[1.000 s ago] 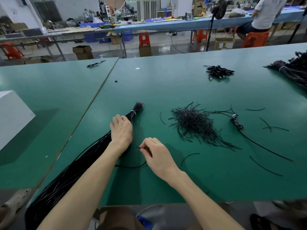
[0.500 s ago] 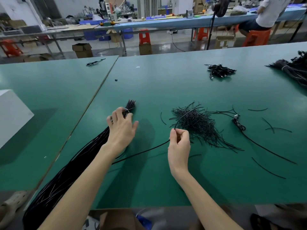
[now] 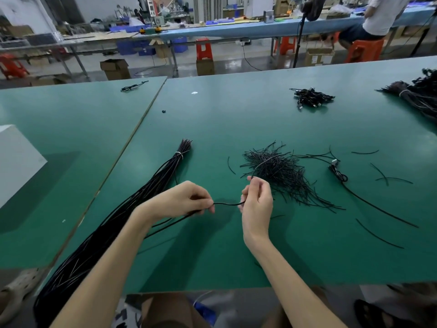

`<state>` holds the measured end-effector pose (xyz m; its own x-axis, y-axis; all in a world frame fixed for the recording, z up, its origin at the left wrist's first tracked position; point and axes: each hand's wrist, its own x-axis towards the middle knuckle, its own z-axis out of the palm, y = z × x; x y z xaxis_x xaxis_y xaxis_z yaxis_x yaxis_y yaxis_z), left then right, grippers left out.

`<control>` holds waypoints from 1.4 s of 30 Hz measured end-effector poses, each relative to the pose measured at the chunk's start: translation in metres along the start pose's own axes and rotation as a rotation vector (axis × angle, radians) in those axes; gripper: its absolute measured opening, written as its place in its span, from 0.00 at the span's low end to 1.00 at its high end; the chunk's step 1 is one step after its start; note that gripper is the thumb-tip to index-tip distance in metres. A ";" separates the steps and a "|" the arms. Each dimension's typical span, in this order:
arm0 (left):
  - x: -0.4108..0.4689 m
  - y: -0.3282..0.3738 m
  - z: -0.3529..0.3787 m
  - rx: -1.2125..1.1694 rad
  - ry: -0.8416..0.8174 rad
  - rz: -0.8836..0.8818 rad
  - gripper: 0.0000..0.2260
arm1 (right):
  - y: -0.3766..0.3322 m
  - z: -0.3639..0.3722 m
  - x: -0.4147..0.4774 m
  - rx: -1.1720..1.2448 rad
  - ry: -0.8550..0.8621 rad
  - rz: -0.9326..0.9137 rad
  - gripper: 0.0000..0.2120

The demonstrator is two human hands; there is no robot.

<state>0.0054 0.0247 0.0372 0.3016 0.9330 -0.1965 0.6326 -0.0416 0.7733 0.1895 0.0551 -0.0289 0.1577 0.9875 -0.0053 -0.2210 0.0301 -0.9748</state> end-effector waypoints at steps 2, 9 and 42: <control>0.009 0.000 0.012 -0.028 0.059 0.000 0.10 | 0.000 0.000 -0.001 0.038 -0.044 0.018 0.14; 0.033 0.008 0.019 -0.753 0.563 -0.026 0.10 | -0.002 -0.002 -0.004 0.000 -0.139 -0.024 0.19; -0.010 -0.037 0.003 -0.623 -0.471 0.169 0.20 | -0.001 -0.003 0.001 -0.011 -0.105 0.076 0.18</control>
<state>-0.0191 0.0154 0.0084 0.7155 0.6768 -0.1735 0.0786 0.1687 0.9825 0.1926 0.0554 -0.0288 0.0395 0.9976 -0.0565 -0.2179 -0.0466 -0.9749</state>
